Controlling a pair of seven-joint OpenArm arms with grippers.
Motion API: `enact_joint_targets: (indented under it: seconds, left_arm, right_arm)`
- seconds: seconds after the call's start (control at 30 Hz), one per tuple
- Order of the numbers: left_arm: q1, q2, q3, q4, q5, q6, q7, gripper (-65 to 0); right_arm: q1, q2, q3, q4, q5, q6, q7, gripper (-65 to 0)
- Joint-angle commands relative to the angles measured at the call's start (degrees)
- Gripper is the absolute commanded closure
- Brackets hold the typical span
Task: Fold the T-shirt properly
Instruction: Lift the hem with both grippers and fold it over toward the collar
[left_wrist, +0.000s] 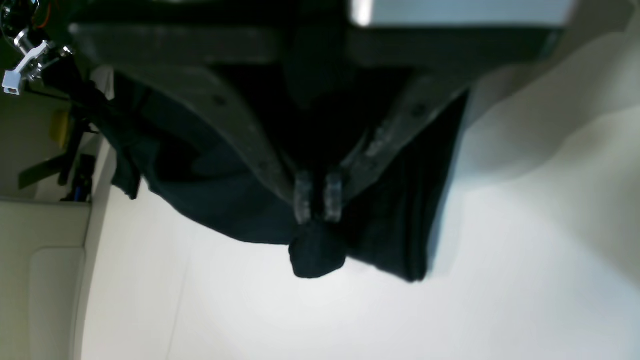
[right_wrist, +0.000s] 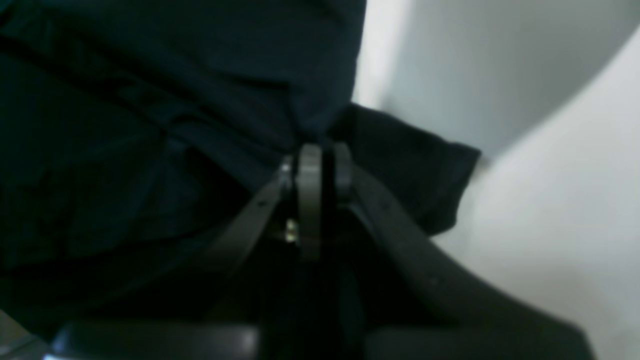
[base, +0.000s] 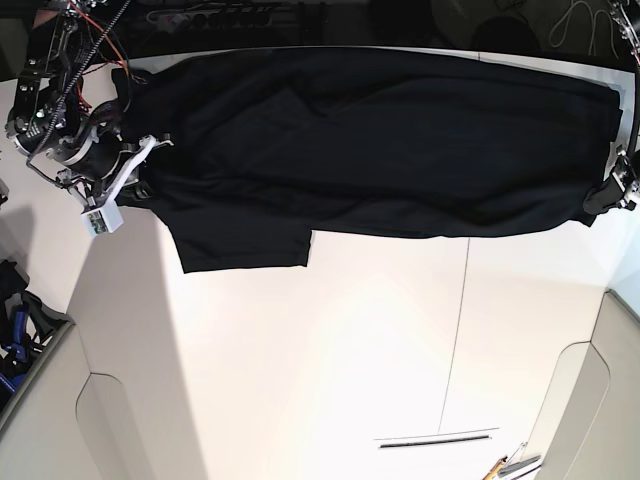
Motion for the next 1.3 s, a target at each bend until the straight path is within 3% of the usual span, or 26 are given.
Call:
enact_joint_targets:
  seconds: [0.0,0.33,0.9,0.93,1.0,1.07,1.13,1.27]
  left_arm:
    - [-0.7,-1.8,-0.4,1.0,-1.4,-0.6,-0.7,0.0]
    - [-0.7,-1.8,-0.4,1.0,-1.0,-0.6,-1.3,0.0]
    - [-0.7,-1.8,-5.6,1.0,-1.3,-0.6,0.2,0.0]
    - [-0.7,-1.8,-5.6,1.0,-1.3,-0.6,0.7,-3.9]
    - [-0.7,-1.8,-5.6,1.0,-1.3,-0.6,1.1,-17.2]
    - [-0.7,-1.8,-5.6,1.0,-1.3,-0.6,1.2,-23.0]
    - [-0.7,-1.8,-5.6,1.0,-1.3,-0.6,1.3,-23.0]
    - [-0.7,-1.8,-5.6,1.0,-1.3,-0.6,1.3,-23.0]
  right_arm:
    - [0.6,0.7,0.4,1.0,-0.5,0.0,0.9,0.0]
    - [0.6,0.7,0.4,1.0,-9.2,-7.7,1.6,0.0]
    - [0.6,0.6,0.4,1.0,-9.3,-8.0,1.1,0.0]
    - [0.6,0.6,0.4,1.0,-9.3,-8.0,1.1,0.0]
    - [0.6,0.7,0.4,1.0,-9.3,-8.0,1.1,-11.4]
    - [0.6,0.7,0.4,1.0,-9.3,-8.0,1.1,-21.8]
    - [0.6,0.7,0.4,1.0,-9.2,-8.0,1.1,-24.8]
    - [0.6,0.7,0.4,2.6,-8.8,-8.0,1.2,-24.8]
